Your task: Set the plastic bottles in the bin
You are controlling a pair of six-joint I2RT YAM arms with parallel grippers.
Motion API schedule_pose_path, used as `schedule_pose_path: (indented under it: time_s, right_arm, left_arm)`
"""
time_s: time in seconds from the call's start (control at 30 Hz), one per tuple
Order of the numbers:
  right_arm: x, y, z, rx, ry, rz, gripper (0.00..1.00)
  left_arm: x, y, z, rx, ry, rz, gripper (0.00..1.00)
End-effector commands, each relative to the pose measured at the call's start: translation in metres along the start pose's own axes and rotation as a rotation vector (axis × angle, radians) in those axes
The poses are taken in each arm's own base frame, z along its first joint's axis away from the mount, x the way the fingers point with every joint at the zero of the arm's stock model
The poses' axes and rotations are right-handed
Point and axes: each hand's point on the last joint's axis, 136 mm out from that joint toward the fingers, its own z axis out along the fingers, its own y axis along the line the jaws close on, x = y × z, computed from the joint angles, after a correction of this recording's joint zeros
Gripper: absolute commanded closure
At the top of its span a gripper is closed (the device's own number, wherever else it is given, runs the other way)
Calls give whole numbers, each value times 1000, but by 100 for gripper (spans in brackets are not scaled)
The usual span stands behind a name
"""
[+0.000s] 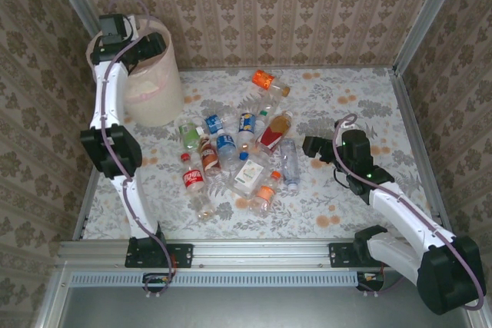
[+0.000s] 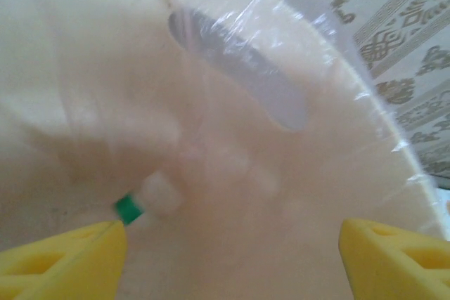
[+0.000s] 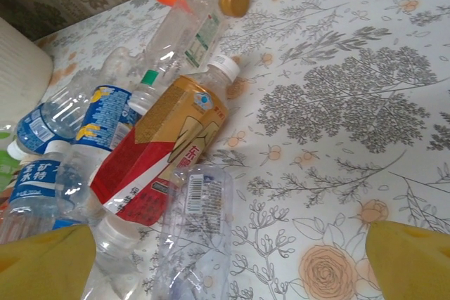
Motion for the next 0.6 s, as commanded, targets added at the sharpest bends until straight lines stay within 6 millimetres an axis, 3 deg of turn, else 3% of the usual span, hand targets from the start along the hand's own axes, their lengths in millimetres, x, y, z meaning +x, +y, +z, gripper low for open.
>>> schedule_pose_path:
  time_s: [0.0, 0.13, 0.37, 0.57]
  right_arm:
    - [4, 6, 5, -51, 11, -1, 0]
    - [14, 12, 11, -76, 74, 18, 0]
    - [57, 4, 23, 60, 221, 39, 0]
    - [94, 4, 27, 125, 332, 79, 6]
  left_arm:
    - [-20, -22, -24, 61, -48, 2, 17]
    - [-22, -35, -43, 94, -61, 12, 13]
    - [-24, -52, -95, 129, -165, 3, 0]
    - [-23, -80, -135, 249, -228, -9, 0]
